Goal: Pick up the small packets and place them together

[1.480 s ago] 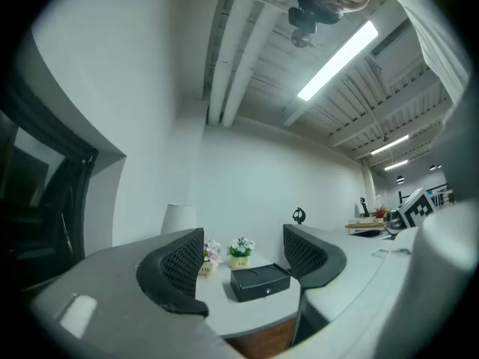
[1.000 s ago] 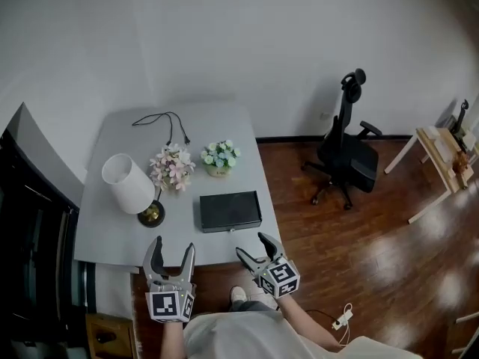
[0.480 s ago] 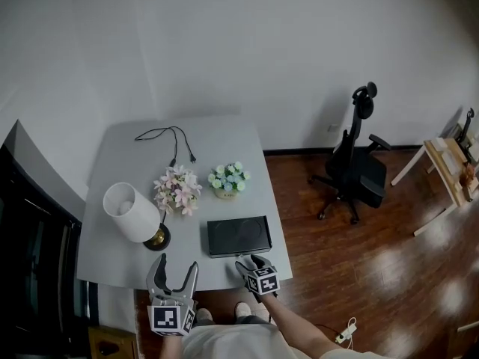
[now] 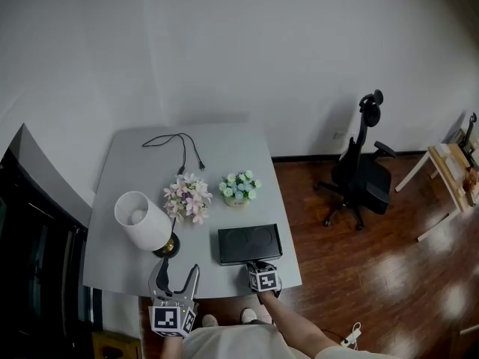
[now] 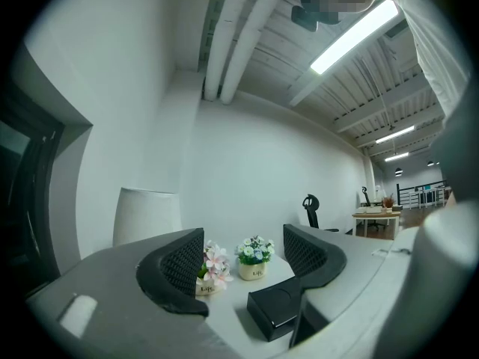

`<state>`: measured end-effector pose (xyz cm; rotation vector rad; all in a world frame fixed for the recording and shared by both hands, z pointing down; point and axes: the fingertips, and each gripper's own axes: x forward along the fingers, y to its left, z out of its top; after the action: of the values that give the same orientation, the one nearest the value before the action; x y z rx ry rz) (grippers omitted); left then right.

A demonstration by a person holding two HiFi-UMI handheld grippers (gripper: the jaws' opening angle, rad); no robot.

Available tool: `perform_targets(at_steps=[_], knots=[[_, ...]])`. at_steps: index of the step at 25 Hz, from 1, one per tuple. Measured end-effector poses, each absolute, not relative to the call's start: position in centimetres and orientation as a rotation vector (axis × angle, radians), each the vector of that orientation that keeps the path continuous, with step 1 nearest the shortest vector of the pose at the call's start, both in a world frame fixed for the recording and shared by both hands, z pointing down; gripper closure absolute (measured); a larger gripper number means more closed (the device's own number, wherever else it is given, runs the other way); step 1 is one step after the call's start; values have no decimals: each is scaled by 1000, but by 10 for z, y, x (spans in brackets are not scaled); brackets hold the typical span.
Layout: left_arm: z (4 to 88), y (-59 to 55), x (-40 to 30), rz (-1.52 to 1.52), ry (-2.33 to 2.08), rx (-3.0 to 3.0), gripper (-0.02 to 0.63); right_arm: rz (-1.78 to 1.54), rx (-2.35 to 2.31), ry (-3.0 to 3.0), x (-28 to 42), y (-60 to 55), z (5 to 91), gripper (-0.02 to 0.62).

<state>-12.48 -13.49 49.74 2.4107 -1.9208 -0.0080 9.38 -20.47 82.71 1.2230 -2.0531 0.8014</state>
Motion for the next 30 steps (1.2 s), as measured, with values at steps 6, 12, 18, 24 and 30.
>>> perform_targets(at_steps=[6,12,18,24,30], knots=[[506,-141,-124,16,-1852,2438,287,798,1231,-2053,92,-195,824,520],[508,-153,-117,15,-1799,2470,287,839,1169,-2039,101,-146,827,520],[515,-157,-107,12,-1762,2482,287,905,1056,-1987,110,-89,835,520],[525,-154,-99,19,-1739,2477,287,816,1081,-2009,113,-83,831,516],[527,-149,-100,21,-1748,2470,287,783,1240,-2160,129,-91,772,434]])
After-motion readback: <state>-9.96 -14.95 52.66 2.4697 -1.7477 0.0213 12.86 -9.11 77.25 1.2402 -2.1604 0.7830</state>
